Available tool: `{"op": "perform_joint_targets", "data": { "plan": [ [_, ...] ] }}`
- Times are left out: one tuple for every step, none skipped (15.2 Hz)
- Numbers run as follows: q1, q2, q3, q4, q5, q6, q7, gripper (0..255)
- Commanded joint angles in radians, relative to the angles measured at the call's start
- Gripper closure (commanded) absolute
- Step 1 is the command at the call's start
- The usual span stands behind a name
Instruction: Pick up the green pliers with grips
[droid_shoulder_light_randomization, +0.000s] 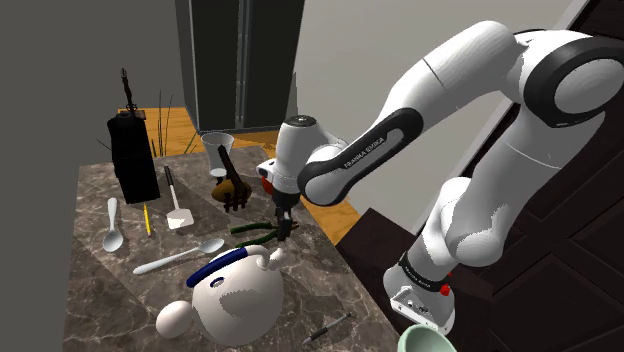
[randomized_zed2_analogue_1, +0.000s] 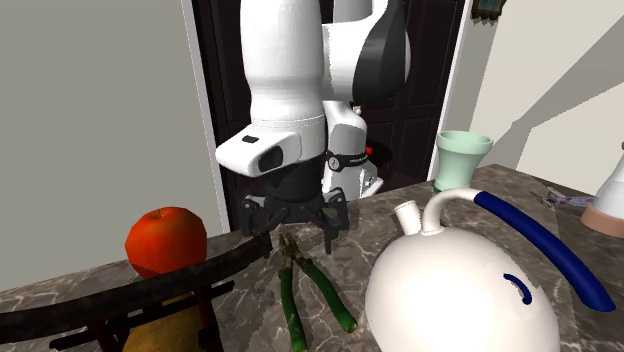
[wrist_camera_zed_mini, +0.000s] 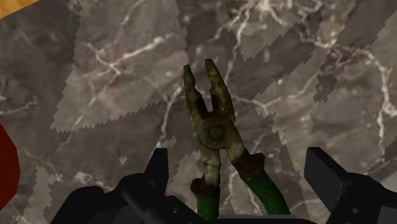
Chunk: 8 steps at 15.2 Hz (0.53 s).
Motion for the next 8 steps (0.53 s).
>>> {"op": "perform_joint_targets", "data": {
  "plan": [
    [-0.001, 0.037, 0.0, -0.005, -0.007, 0.043, 0.003, 0],
    [-0.001, 0.037, 0.0, -0.005, -0.007, 0.043, 0.003, 0],
    [-0.001, 0.037, 0.0, -0.005, -0.007, 0.043, 0.003, 0],
    [-0.001, 0.037, 0.0, -0.006, -0.007, 0.043, 0.003, 255],
    [-0.001, 0.038, 0.0, -0.005, -0.007, 0.043, 0.003, 255],
    [-0.001, 0.038, 0.0, -0.005, -0.007, 0.043, 0.004, 255],
    [-0.001, 0.037, 0.0, -0.006, -0.007, 0.043, 0.003, 255],
    [-0.001, 0.037, 0.0, -0.005, -0.007, 0.043, 0.003, 255]
  ]
}}
